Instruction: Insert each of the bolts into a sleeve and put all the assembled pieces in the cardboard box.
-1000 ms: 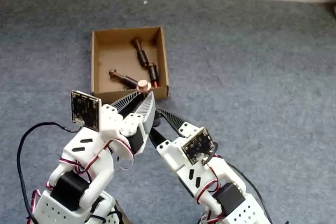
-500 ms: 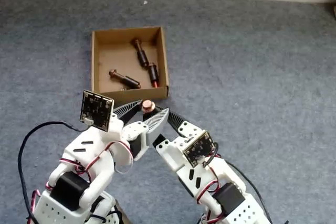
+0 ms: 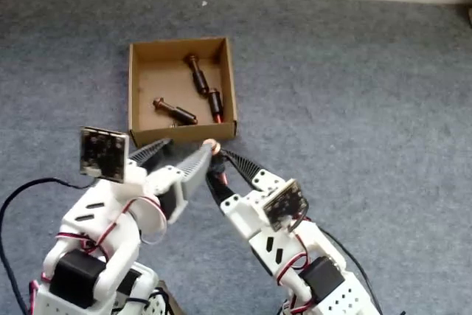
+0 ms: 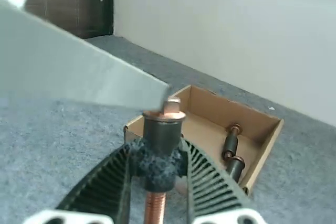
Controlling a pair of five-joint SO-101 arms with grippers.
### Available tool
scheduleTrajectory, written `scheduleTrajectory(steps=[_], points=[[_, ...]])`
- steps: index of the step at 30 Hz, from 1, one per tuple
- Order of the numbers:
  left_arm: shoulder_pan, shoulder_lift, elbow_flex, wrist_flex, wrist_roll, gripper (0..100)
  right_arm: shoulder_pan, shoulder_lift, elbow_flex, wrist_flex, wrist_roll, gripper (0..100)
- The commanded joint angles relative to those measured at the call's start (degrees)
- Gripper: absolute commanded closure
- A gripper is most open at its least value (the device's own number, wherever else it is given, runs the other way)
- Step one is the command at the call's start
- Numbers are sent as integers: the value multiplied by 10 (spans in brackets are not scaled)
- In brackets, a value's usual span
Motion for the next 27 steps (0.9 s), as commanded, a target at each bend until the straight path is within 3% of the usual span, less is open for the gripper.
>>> scheduleTrajectory(steps=[1, 6, 11, 16, 19, 24, 27], points=[[-77, -1, -17, 5, 0, 762, 36, -9, 61, -3, -46, 995], [-121, -1, 47, 3, 0, 805, 50, -9, 62, 14, -50, 995], [-149, -1, 123, 3, -3, 993, 53, -9, 63, 29, -50, 995], [-179, -1, 190, -2, -4, 995, 84, -9, 61, 29, -51, 995], [-185, -1, 248, -49, -4, 995, 104, -8, 58, 66, -54, 995], [-185, -1, 372, -211, -5, 995, 109, -8, 6, 97, -79, 995], [-187, -1, 387, -266, -5, 995, 109, -7, -8, 98, -79, 995]])
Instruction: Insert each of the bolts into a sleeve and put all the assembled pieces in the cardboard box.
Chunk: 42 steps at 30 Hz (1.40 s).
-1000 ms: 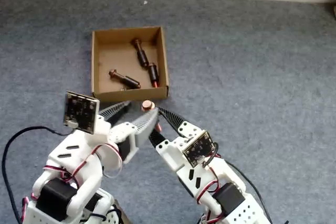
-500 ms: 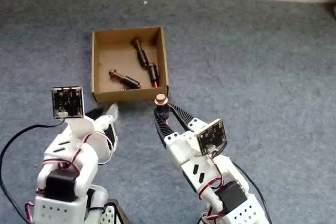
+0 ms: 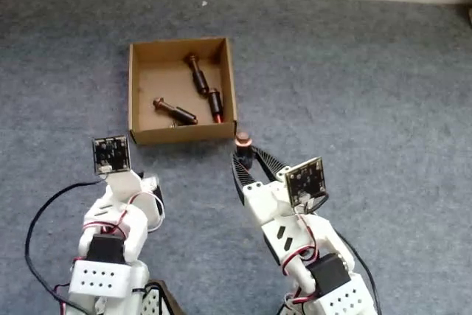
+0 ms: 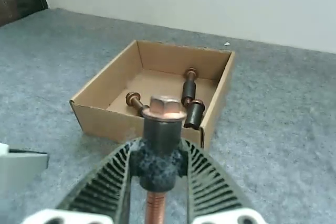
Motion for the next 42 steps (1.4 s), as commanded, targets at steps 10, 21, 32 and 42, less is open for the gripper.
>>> scheduleTrajectory(steps=[10, 21, 32, 42], points=[[-8, -5, 22, -85, -4, 994, 7, 259, -182, -2, -9, 995], [-8, -2, 22, -84, -4, 994, 6, 590, -392, -105, -5, 995], [-8, -7, 22, -61, -4, 994, -7, 856, -514, -311, -4, 995], [-7, -6, 22, -61, -4, 994, -7, 968, -584, -389, -8, 987]])
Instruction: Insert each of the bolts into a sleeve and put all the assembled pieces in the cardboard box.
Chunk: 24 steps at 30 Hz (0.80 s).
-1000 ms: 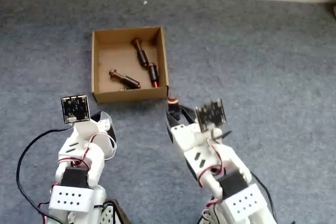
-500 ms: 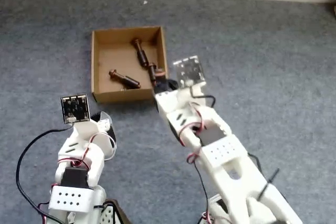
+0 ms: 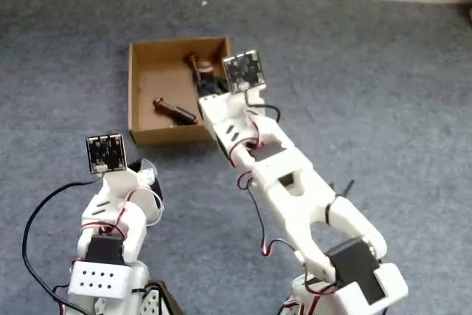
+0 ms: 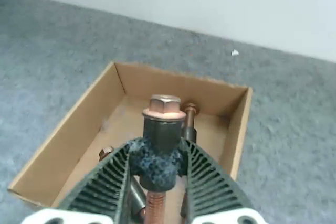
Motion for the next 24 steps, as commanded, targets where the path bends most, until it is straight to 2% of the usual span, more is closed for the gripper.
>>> scheduleTrajectory(steps=[1, 6, 12, 15, 20, 24], points=[[-6, -4, 16, 1, -4, 994, -7, 7, -42, -22, -8, 970], [-5, -5, 16, 1, -4, 994, -7, 37, -41, -22, -7, 838], [-5, -5, 16, 1, -4, 994, -8, -35, -31, -14, -5, 836], [-6, -5, 16, 1, -4, 994, -8, -110, 8, 48, -5, 868], [-7, -5, 16, 1, -4, 994, -6, -237, 77, 155, -4, 990], [-7, -4, 16, 1, -4, 994, -4, -323, 146, 218, 25, 993]])
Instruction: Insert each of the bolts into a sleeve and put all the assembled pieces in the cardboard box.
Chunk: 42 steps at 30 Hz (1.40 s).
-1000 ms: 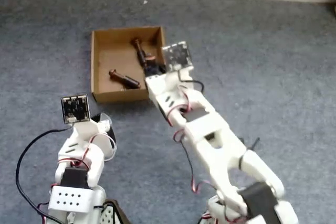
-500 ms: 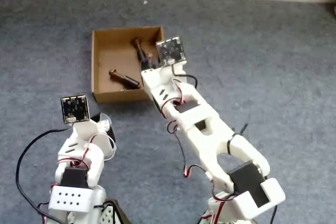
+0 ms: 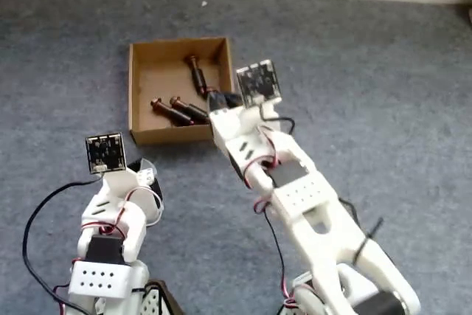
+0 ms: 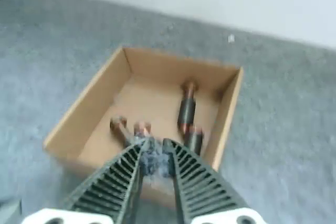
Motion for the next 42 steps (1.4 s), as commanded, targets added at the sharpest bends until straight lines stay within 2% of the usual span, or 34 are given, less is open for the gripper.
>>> scheduleTrajectory(steps=[1, 11, 19, 24, 27, 42], points=[[-4, -4, 16, 1, -4, 994, -2, -97, 49, 39, 29, 993], [-5, -1, 16, 1, -4, 994, 1, -363, 283, 41, 36, 993], [-5, -1, 16, 1, -4, 994, 65, -551, 415, 51, 36, 993], [-5, -1, 16, 1, -4, 994, 100, -676, 490, 112, 33, 993], [-5, -1, 16, 1, -4, 994, 127, -741, 510, 205, 33, 993], [-5, -1, 16, 1, -4, 994, 221, -736, 509, 454, 36, 993]])
